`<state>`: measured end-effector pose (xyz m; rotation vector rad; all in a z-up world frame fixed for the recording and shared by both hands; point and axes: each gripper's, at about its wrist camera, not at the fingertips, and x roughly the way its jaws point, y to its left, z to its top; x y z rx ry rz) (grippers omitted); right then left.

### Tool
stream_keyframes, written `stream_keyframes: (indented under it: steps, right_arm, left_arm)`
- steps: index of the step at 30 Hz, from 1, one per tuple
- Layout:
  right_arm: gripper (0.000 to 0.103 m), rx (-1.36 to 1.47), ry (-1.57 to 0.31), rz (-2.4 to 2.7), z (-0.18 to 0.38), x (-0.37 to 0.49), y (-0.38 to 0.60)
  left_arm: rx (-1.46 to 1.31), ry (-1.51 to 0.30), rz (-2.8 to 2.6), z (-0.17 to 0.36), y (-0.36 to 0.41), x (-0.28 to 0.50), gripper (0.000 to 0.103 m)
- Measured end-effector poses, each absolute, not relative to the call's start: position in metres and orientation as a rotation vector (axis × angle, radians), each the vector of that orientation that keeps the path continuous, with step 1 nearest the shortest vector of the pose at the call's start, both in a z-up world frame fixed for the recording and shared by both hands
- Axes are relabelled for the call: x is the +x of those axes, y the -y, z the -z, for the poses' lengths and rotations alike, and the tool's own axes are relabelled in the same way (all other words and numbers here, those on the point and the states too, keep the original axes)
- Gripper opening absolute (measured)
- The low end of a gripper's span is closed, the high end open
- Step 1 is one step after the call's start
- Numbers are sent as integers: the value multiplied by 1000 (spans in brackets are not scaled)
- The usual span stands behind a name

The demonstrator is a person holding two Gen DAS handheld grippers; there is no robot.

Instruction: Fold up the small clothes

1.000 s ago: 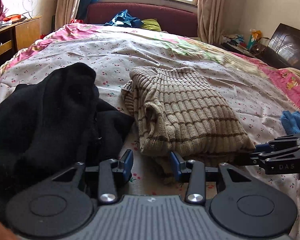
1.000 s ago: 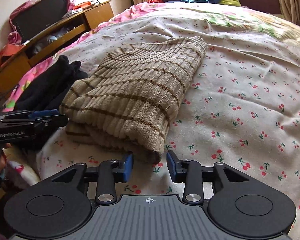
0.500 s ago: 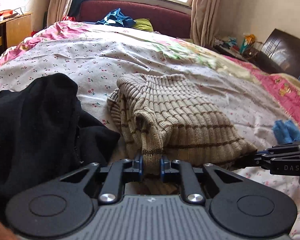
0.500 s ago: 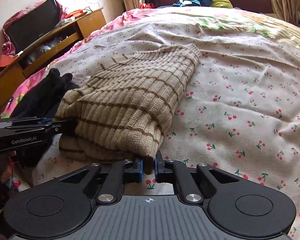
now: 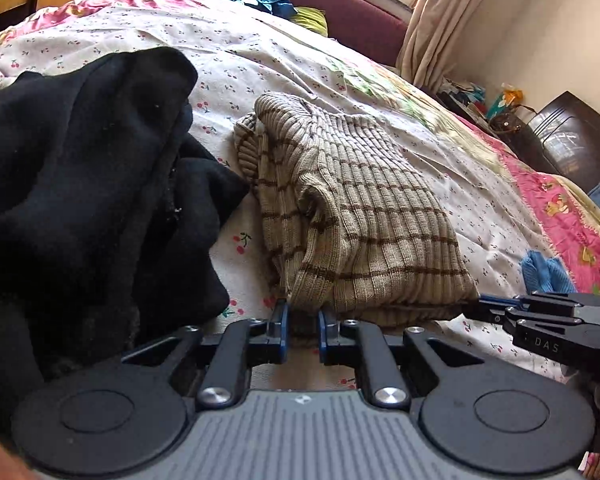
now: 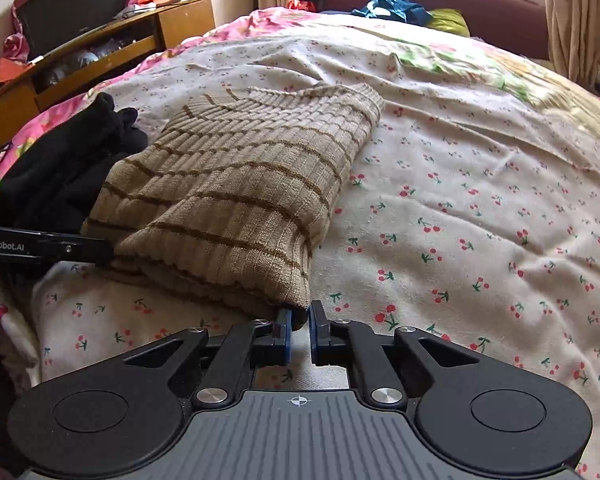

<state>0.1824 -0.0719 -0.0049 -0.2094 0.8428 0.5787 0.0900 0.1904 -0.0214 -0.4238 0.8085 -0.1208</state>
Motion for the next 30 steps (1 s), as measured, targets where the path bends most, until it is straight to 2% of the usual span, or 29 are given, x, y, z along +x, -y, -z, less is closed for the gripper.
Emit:
stream_keyframes:
  steps: [7, 14, 15, 17, 19, 20, 22, 23, 25, 30]
  right_arm:
    - [18, -313, -668, -680, -27, 140, 61]
    - [18, -459, -619, -891, 2, 118, -13]
    - [20, -468, -612, -904, 5, 120, -23]
    - [35, -492, -589, -925, 10, 121, -38]
    - [43, -530, -567, -947, 15, 121, -52]
    - [43, -552, -555, -950, 19, 121, -59]
    - [34, -596, -535, -901, 27, 123, -71]
    - [15, -587, -553, -893, 29, 126, -74]
    - [14, -478, -626, -869, 23, 133, -78]
    - [13, -224, -658, -841, 5, 140, -72]
  left_arm:
    - [-444, -791, 143, 19, -200, 88, 26]
    - [-396, -746, 181, -6, -207, 110, 28]
    - [-390, -746, 187, -8, -207, 112, 28]
    - [-383, -744, 200, -12, -208, 115, 28]
    - [-385, -746, 210, -14, -208, 115, 28]
    - [-383, -747, 210, -14, -208, 115, 28]
    - [-382, -748, 211, -15, -208, 115, 28]
    - [-384, -748, 214, -17, -210, 114, 28]
    - [-390, -737, 222, -21, -212, 113, 28]
    - [-399, -722, 214, -24, -217, 107, 28]
